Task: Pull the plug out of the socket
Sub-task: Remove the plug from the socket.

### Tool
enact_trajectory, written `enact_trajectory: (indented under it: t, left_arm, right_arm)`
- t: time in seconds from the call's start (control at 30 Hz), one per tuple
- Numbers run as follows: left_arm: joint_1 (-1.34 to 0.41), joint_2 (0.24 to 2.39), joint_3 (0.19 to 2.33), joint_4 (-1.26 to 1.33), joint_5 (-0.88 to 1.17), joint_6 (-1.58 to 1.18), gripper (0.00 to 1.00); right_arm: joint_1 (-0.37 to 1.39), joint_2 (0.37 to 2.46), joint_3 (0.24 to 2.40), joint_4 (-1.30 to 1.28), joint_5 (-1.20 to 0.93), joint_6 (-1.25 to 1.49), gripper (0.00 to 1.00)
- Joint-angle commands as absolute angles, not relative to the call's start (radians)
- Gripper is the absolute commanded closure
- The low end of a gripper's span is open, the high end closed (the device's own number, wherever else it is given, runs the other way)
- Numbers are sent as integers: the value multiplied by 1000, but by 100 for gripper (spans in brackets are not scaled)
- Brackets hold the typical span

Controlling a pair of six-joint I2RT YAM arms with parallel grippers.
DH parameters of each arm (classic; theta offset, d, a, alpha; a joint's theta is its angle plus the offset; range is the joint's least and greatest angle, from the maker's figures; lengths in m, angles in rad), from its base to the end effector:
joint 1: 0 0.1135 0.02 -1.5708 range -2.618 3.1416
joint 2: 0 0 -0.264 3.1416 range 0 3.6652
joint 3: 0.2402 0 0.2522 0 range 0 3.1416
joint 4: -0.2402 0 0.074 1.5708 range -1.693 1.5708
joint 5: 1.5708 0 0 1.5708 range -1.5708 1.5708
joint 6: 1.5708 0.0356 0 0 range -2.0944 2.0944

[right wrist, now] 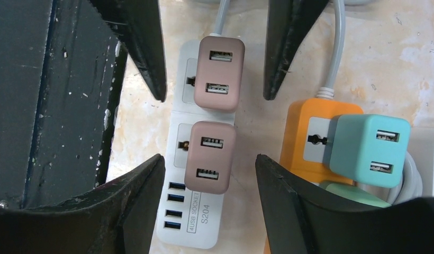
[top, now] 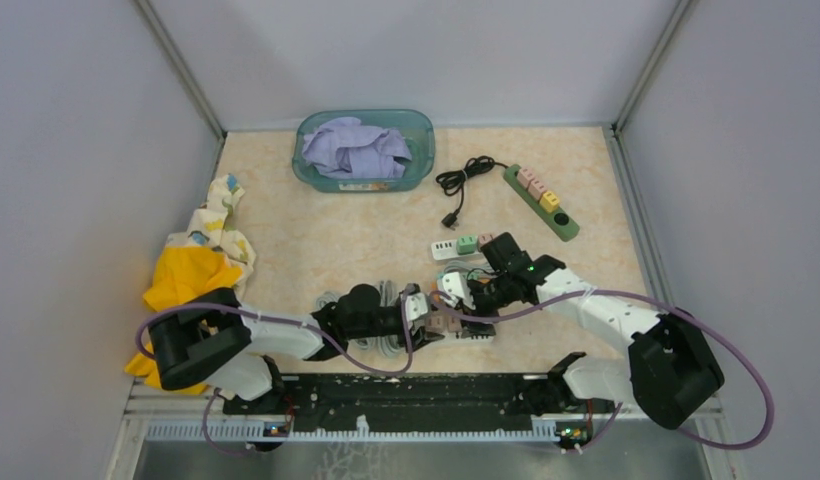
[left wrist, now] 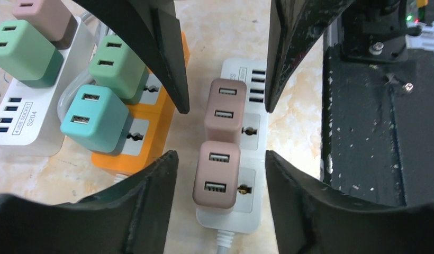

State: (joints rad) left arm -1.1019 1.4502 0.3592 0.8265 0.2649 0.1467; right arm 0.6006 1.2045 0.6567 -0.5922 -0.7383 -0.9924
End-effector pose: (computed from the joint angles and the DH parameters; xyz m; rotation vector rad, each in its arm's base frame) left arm 0.1088 -0.2354 0.1576 1.2777 1.4396 -0.9001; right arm 0.1578 0.1371 0.1925 -1.9063 1.5729 0.8296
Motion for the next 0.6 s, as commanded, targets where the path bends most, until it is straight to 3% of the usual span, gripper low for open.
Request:
enact_trajectory:
  t: [0.0, 0.2, 0.43, 0.57]
  left_arm:
    - [-1109, 1417, 356, 897, 268, 108, 25]
    - [-1106, 1303, 348, 780, 232, 95, 0]
    - [-1043, 1207, 293, 772, 346, -20, 1]
    - [-1042, 1249, 274, 813, 367, -3, 12]
  right_arm:
    - [596, 1170, 700, -586, -780, -1008, 36]
    - [595, 1148, 689, -562, -809, -985, 36]
    - [619, 1151, 662, -500, -796, -955, 38]
    - [637, 1173, 661, -485, -763, -945, 42]
